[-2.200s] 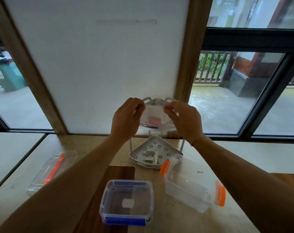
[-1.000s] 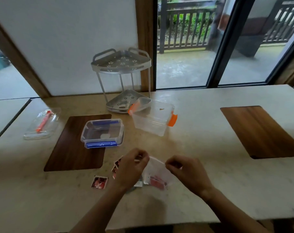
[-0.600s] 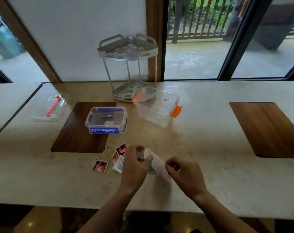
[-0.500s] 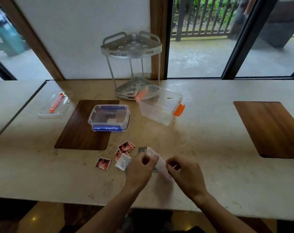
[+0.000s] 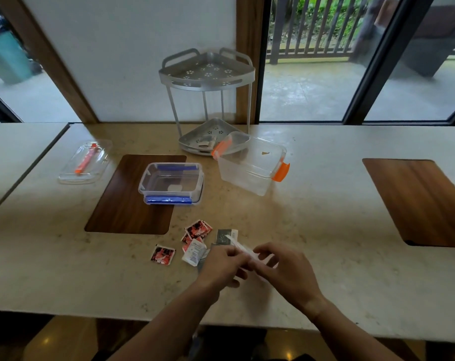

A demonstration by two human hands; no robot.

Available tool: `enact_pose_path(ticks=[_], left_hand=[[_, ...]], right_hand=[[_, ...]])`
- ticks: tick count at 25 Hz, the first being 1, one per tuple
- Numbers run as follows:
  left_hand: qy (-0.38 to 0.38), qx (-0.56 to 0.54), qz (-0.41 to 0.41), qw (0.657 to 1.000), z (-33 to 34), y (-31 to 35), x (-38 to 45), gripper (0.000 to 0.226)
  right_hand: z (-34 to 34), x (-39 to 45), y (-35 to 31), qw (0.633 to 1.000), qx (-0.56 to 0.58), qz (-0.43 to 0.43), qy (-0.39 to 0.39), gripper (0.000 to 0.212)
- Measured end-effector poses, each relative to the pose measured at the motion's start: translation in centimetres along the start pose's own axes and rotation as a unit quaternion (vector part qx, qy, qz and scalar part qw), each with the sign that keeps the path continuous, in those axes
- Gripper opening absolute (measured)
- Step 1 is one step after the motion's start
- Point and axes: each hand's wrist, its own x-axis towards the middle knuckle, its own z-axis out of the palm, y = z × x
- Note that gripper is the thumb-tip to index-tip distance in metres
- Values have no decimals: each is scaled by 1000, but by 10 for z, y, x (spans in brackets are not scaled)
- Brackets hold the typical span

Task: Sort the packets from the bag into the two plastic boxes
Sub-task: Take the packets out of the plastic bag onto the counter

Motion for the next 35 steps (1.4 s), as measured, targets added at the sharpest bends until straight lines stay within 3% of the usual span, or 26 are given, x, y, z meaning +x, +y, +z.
enact_pose_path(ticks=[6, 10, 14, 19, 22, 30, 35], left_hand=[[-31, -10, -2, 999, -14, -2, 8, 25], [-58, 4, 40, 997, -22, -6, 14, 23], [-99, 32, 57, 993, -33, -7, 21, 22], [-127, 116, 96, 980, -36, 1, 25, 16], [-128, 168, 121, 970, -36, 4, 27, 15], [-148, 268, 166, 937, -36, 12, 33, 20], [-116, 268, 168, 941, -34, 15, 36, 22]], right_hand=[[-1, 16, -4, 998, -10, 16, -65, 17], [-7, 27, -11, 991, 59, 55, -108, 6], [-16, 35, -15, 964, 144, 119, -189, 7], [-11, 39, -16, 968, 51, 73, -234, 11], [-11, 41, -16, 961, 51, 61, -266, 22], [-21, 54, -8, 944, 68, 27, -321, 14], [-20, 62, -9, 950, 57, 17, -307, 20]])
